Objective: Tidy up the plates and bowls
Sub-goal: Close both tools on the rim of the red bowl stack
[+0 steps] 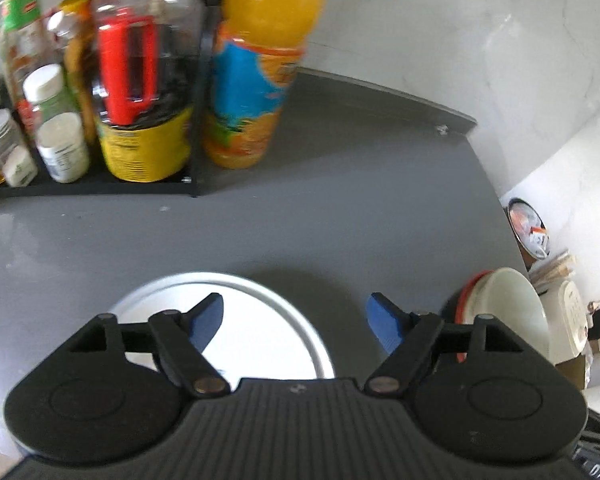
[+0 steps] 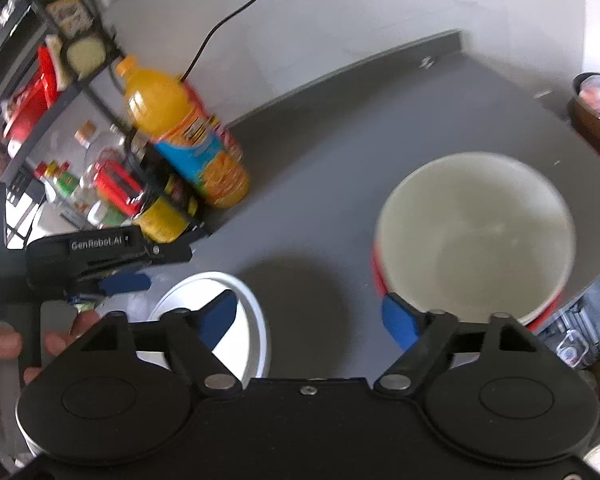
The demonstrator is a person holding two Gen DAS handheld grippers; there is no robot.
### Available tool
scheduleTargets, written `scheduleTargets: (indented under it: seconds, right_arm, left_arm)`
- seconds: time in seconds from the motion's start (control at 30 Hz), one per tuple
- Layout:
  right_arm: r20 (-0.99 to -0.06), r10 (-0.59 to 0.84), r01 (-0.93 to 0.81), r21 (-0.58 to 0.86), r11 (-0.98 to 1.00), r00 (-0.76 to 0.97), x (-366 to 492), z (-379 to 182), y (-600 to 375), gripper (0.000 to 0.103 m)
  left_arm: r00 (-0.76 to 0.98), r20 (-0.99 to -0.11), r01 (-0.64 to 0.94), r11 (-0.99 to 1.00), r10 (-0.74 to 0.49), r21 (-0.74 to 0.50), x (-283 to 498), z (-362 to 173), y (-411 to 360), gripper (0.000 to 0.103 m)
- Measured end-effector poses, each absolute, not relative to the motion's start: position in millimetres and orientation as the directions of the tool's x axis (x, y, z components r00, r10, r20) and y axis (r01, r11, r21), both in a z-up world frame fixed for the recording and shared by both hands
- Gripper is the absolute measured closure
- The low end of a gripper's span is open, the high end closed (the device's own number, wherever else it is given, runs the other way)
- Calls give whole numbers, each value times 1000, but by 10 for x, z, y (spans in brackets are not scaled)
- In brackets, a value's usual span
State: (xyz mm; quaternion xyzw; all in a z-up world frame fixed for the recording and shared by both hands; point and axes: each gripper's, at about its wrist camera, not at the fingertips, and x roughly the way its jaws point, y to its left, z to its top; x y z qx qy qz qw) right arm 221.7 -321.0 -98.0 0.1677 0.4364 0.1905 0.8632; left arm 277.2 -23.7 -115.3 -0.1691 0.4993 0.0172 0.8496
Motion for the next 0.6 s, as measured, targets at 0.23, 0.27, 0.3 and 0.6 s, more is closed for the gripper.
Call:
scheduleTargets:
  seconds: [0.23,0.27,0.3,0.6]
  right_arm:
    - [-674,454,-165,449,878,583,2344,-959,-3644,15]
    - [-674,449,-161,446,881,587,2361,-965,-3716,14]
    - [-679,442,-157,441,884,586,2382,-972,-3784,13]
    - [-701,423,-156,414,897,575,2555,-1098,-4201,12]
  left_arm:
    - [488,-861,-118,966,-144,-228,2777,-1144,-879,18]
    - [487,-861,-109,967,-149,-230,2784,-1147,-953,18]
    - [485,-861,-104,968,-151,-228,2793,-1150,-1032,18]
    - [449,-882,-34,983,-145,-179,2933,-1205,-1658,18]
